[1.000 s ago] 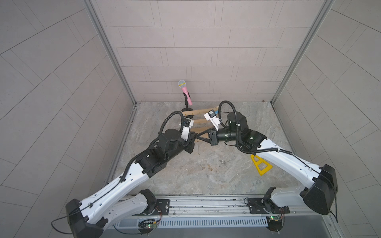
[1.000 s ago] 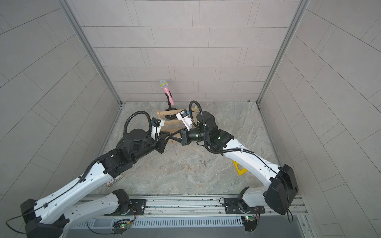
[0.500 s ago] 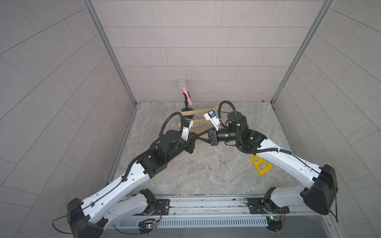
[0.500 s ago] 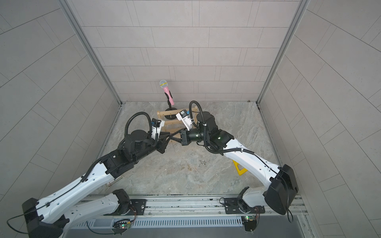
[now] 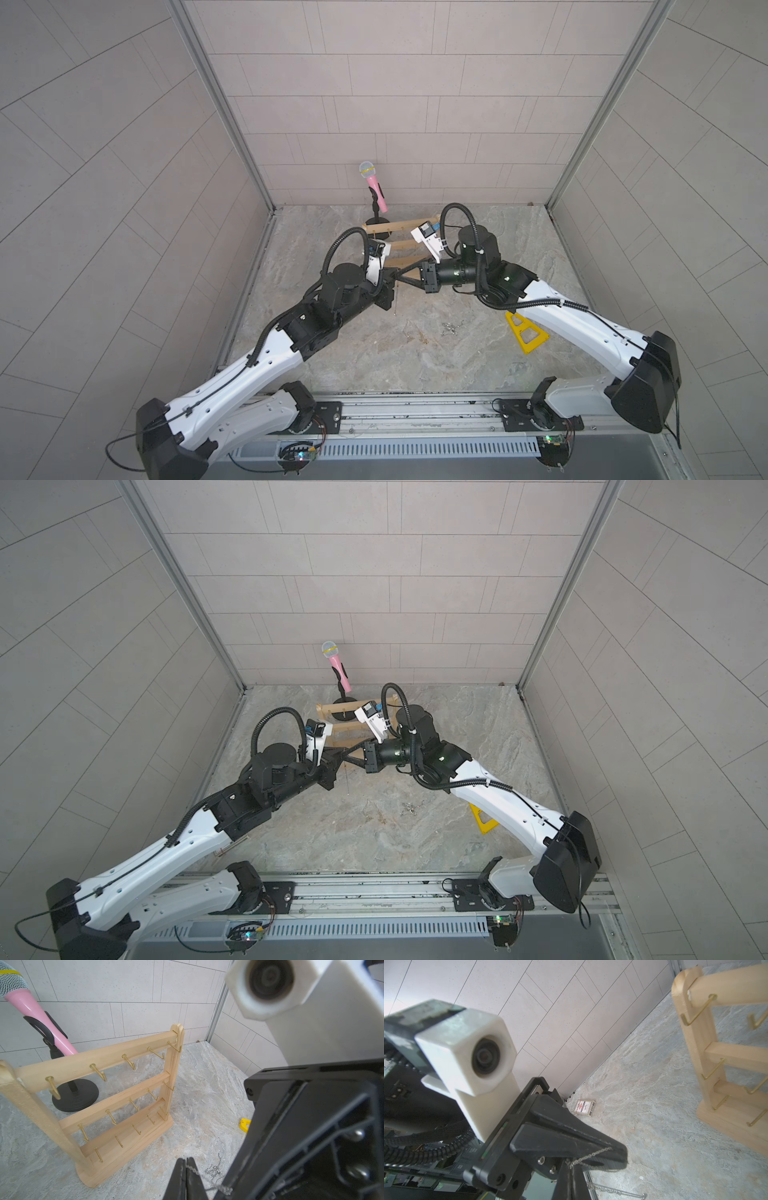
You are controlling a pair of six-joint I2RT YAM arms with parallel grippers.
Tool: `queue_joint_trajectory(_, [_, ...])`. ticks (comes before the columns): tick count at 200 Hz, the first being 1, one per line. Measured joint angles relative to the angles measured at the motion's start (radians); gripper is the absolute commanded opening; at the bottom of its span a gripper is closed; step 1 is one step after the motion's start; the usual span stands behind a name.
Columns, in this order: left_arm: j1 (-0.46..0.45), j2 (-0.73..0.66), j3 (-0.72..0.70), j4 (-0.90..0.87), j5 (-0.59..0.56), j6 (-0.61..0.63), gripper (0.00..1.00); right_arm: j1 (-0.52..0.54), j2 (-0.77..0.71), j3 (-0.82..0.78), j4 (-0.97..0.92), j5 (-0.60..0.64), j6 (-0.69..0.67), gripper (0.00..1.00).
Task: Hang the necklace on the jewelry display stand
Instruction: Pick up the necklace from the center of the board.
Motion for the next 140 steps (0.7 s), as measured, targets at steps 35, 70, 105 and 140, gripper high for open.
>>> queue_joint_trajectory(35, [0.000, -0.026, -0.017, 0.008, -0.029, -0.008, 0.00, 0.000, 0.000, 0.000, 0.001, 0.000, 0.002, 0.00])
queue_joint_trajectory(70, [0.000, -0.068, -0.032, 0.026, -0.073, -0.018, 0.00, 0.000, 0.000, -0.006, 0.010, 0.000, 0.002, 0.00])
queue_joint_trajectory(105, [0.000, -0.084, -0.034, 0.044, -0.092, -0.025, 0.00, 0.000, 0.000, -0.006, 0.017, 0.000, 0.007, 0.00])
queue_joint_trajectory(140, [-0.001, -0.085, -0.046, 0.050, -0.103, -0.027, 0.00, 0.000, 0.001, -0.015, 0.039, -0.004, 0.020, 0.00])
